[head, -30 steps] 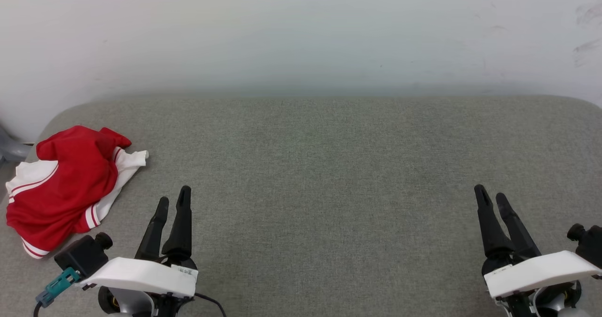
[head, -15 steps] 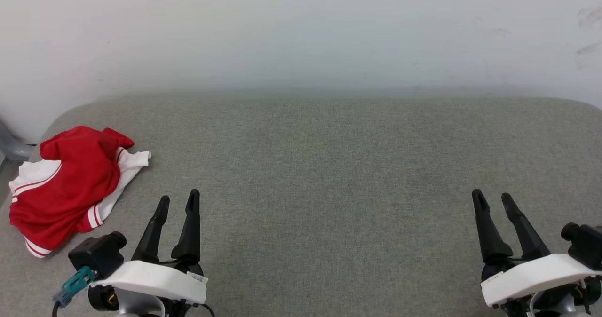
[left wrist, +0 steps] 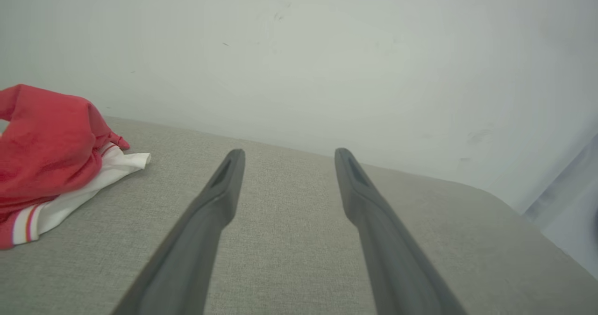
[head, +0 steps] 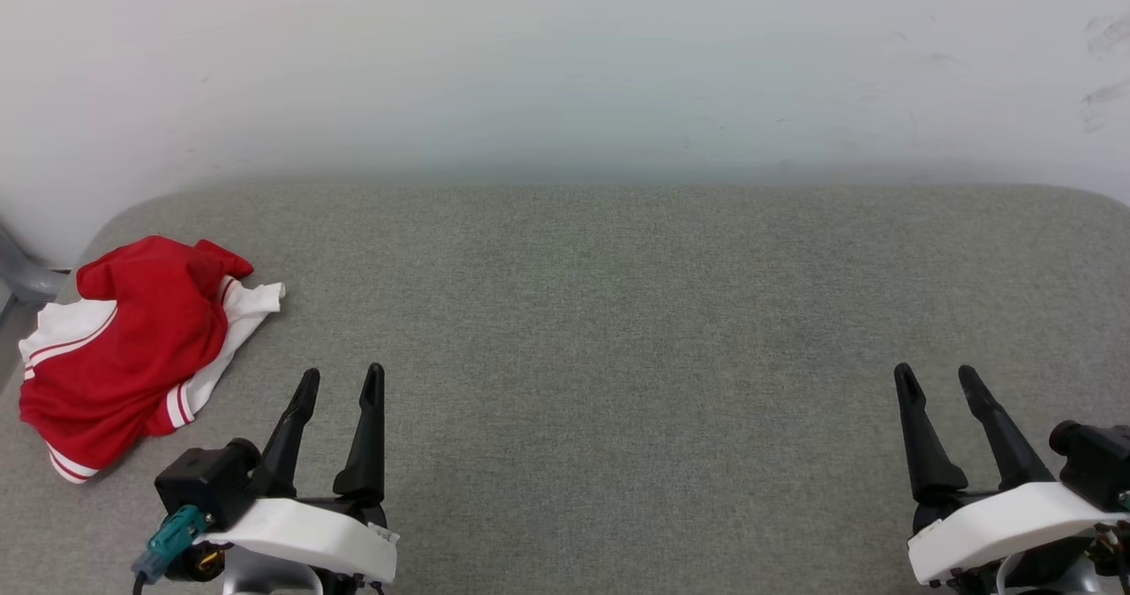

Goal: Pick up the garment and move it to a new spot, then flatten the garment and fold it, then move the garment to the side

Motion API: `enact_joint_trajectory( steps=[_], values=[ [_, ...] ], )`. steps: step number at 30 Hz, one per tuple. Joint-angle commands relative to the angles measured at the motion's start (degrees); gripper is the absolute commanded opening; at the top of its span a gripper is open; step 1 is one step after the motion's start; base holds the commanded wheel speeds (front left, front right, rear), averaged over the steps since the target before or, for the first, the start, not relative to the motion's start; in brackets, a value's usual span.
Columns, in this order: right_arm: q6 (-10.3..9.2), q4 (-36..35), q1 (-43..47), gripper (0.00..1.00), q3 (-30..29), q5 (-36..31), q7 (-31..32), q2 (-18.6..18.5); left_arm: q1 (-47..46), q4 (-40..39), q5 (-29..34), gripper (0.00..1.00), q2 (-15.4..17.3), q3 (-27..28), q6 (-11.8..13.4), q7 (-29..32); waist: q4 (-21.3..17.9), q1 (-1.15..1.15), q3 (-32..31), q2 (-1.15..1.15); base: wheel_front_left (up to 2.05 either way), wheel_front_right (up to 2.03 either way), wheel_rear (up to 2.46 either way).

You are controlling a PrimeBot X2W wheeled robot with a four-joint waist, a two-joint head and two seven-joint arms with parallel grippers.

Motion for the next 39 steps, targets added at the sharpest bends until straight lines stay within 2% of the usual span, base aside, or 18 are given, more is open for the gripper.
enact_joint_trajectory(
  steps=[1, 19, 39],
  values=[
    [-0.01, -0.83, 0.22, 1.00, -0.25, -1.21, 0.16, 0.06, 0.12, -0.58, 1.37, 1.00, 0.44, -0.18, 0.23, -0.56, 0.01, 0.00, -0.02, 0.00, 0.00, 0.00, 0.00],
    [-0.01, -2.73, 1.66, 1.00, -0.69, -9.01, 0.22, 0.09, 0.65, 0.06, 10.02, 1.00, 0.71, -1.11, 1.01, -2.91, 0.25, 0.00, -0.24, 0.00, 0.00, 0.00, 0.00],
    [-0.02, -2.76, 2.59, 1.00, -1.51, -14.47, -1.75, 0.12, 0.94, 1.05, 17.80, 1.00, 0.13, -0.96, 1.11, -5.31, 0.83, 0.00, -0.48, 0.00, 0.00, 0.00, 0.00]
  ],
)
